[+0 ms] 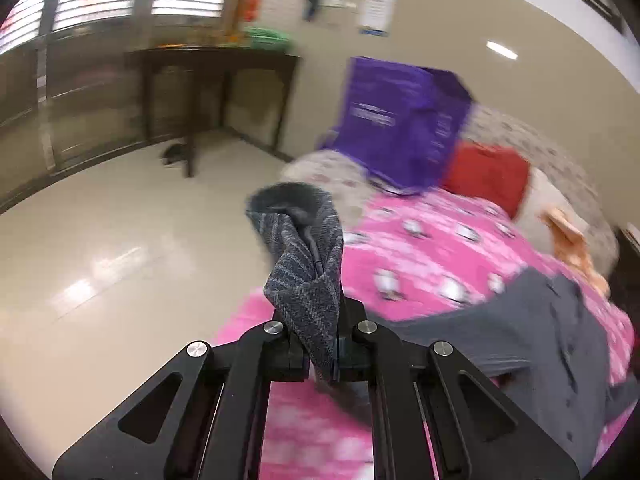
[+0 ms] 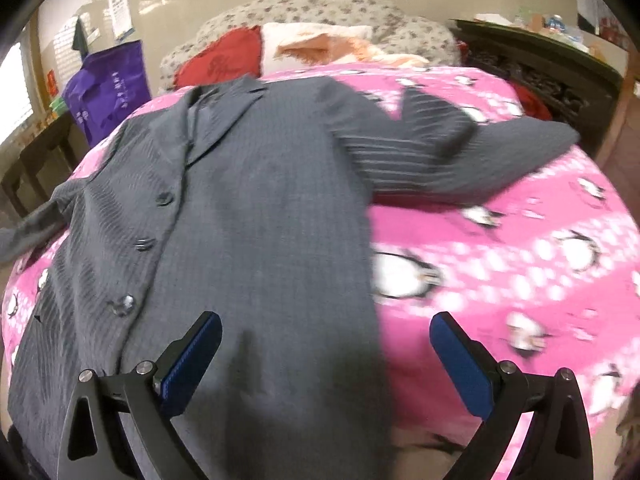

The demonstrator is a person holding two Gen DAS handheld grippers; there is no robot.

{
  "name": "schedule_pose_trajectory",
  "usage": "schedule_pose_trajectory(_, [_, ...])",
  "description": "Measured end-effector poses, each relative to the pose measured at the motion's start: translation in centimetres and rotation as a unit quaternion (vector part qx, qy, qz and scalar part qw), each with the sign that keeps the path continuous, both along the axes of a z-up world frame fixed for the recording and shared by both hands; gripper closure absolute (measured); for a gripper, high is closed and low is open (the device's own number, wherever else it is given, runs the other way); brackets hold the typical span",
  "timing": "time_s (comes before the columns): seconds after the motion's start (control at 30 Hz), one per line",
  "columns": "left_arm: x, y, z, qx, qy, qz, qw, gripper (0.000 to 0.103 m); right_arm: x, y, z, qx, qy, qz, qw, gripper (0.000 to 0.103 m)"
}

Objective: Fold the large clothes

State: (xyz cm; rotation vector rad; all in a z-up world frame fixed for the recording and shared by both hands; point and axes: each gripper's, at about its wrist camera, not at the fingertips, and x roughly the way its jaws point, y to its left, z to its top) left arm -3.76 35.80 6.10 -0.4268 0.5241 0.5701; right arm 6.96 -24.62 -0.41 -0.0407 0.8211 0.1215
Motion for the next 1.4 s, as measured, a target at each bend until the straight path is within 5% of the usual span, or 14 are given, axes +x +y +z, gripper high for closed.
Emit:
schedule_pose_trajectory(0.2, [8.2, -9.4, 1.4, 0.011, -0.012, -0.114, 0.9934, 0.097, -1.5, -7.3, 0.3, -0.044, -0.005, -0.066, 0.997, 0.000])
schedule_pose_trajectory(0.33, [14.9, -17.3, 2.3, -0.001, -0.017, -0.197, 0.9803, 0.097, -2.2, -10.8, -0.8, -0.075, -0.005, -0.112, 0.991, 0.000])
schedule_pose_trajectory(0.6, [24.0, -35.2, 1.0, -0.011, 0.008, -0.354, 0.9351, 0.097, -3.5, -11.9, -3.1, -0.098, -0.005, -0.116, 0.988, 0.000])
schedule_pose_trajectory(0.87, [26.7, -47.4, -4.7, -0.020, 0.070, -0.453, 0.8887, 0.097, -4.3, -13.9, -4.4, -0.070, -0.015, -0.118, 0.990, 0.000])
schedule_pose_trajectory(0.97, [26.9, -49.5, -6.7, -0.028, 0.096, -0.477, 0.8734, 0.096, -4.6, -14.7, -4.8, -0.037, -0.015, -0.121, 0.992, 0.000])
schedule_pose_trajectory(1.07, [26.5, -50.0, -8.0, -0.032, 0.113, -0.481, 0.8686, 0.093, -4.6, -14.8, -4.8, -0.030, -0.018, -0.123, 0.992, 0.000])
schedule_pose_trajectory(1.2, [25.5, -48.7, -8.1, -0.083, 0.114, -0.494, 0.8579, 0.053, -4.6, -14.7, -4.9, -0.031, -0.018, -0.123, 0.992, 0.000])
schedule_pose_trajectory(1.3, [23.8, -47.6, -6.9, -0.088, 0.100, -0.505, 0.8525, 0.053, -4.6, -14.6, -4.8, -0.031, -0.016, -0.126, 0.991, 0.000])
schedule_pose_trajectory(1.4, [21.7, -44.8, -4.7, -0.079, 0.071, -0.506, 0.8562, 0.053, -4.5, -14.5, -4.7, -0.030, -0.007, -0.132, 0.991, 0.000])
